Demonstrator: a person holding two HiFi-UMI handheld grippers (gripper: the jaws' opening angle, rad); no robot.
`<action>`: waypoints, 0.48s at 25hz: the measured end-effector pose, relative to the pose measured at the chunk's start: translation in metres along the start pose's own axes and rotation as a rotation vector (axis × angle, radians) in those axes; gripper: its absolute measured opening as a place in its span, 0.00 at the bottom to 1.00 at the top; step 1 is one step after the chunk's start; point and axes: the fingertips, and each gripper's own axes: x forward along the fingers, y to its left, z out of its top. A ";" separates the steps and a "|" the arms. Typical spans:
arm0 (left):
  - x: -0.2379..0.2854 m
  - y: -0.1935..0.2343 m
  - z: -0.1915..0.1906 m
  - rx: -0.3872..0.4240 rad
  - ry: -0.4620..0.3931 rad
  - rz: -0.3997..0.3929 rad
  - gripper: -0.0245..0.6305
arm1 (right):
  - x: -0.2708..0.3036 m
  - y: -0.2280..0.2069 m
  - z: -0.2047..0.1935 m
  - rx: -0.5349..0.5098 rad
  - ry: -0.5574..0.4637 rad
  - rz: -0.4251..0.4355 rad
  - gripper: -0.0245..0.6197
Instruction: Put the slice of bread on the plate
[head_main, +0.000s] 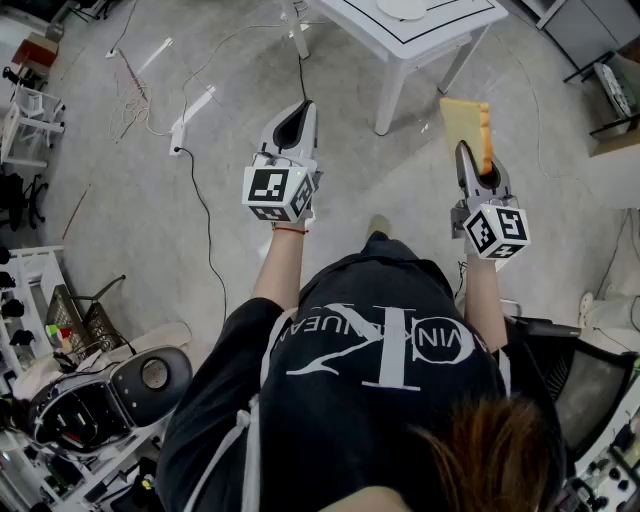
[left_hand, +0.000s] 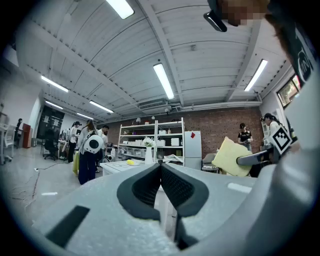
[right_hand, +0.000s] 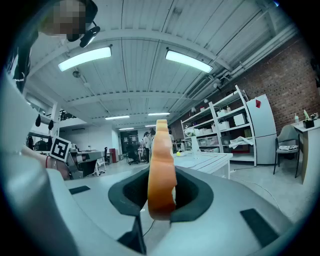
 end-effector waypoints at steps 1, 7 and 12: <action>0.008 0.004 -0.001 -0.005 0.003 0.005 0.05 | 0.008 -0.006 0.002 0.002 0.000 -0.002 0.18; 0.061 0.019 -0.012 -0.023 0.022 0.014 0.05 | 0.053 -0.041 0.006 0.005 0.004 -0.004 0.18; 0.087 0.025 -0.014 -0.037 0.030 0.016 0.05 | 0.072 -0.060 0.006 0.015 0.015 -0.004 0.18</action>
